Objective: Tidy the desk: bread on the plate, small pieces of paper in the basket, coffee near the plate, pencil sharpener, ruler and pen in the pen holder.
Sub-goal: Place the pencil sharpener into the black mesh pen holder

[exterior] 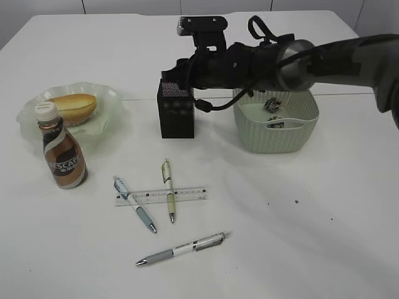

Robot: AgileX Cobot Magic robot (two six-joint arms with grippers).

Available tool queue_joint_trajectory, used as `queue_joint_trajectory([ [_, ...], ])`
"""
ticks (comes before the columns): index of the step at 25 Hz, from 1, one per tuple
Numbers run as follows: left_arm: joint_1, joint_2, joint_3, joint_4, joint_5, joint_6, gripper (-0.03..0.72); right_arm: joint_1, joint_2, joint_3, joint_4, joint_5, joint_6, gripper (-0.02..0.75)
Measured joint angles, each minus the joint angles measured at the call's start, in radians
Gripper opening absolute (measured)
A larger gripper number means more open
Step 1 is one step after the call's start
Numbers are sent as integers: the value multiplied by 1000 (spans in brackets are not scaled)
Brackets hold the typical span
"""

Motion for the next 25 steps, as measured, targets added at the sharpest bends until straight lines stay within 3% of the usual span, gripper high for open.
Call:
queue_joint_trajectory([
  [25, 0, 0, 0, 0, 0, 0, 371, 12, 47, -75, 2, 54, 0, 295],
])
